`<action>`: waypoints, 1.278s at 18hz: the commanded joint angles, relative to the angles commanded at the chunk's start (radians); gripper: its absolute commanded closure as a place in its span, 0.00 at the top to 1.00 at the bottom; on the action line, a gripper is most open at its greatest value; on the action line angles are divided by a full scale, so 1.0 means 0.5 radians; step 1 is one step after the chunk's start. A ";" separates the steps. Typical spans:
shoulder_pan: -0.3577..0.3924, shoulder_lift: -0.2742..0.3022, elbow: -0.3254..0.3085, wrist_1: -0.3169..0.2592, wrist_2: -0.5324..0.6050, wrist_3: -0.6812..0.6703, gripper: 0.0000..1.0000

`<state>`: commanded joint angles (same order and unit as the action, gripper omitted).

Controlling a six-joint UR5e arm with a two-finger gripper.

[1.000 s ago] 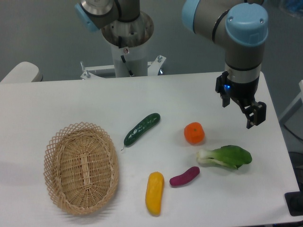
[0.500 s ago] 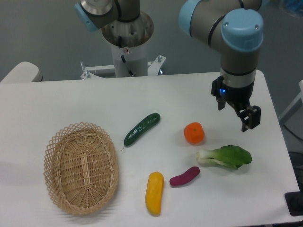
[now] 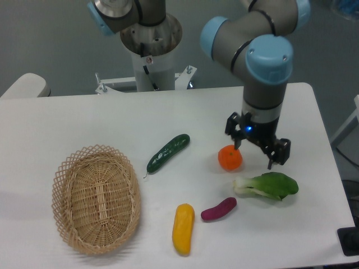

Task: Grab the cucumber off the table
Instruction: 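Move the open gripper over to the green cucumber, then lower the gripper onto the cucumber and close the fingers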

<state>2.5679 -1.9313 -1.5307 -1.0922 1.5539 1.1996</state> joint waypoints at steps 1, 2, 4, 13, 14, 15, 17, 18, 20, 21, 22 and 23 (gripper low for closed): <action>-0.006 0.009 -0.052 0.021 -0.003 0.006 1.00; -0.009 0.021 -0.110 0.022 0.000 0.006 1.00; -0.031 0.079 -0.233 0.019 -0.003 0.006 1.00; -0.242 0.141 -0.709 0.196 0.003 -0.184 1.00; -0.252 0.141 -0.764 0.245 0.000 -0.199 1.00; -0.261 0.147 -0.810 0.291 0.003 -0.215 1.00; -0.270 0.196 -0.862 0.298 0.000 -0.300 1.00; -0.294 0.205 -0.899 0.304 0.000 -0.334 1.00; -0.316 0.203 -0.933 0.313 0.000 -0.347 1.00; -0.334 0.193 -0.939 0.334 0.000 -0.347 1.00; -0.347 0.187 -0.936 0.344 0.000 -0.347 1.00; -0.353 0.178 -0.933 0.350 0.000 -0.341 1.00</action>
<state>2.3915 -1.8423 -1.9973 -0.9174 1.5539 1.0293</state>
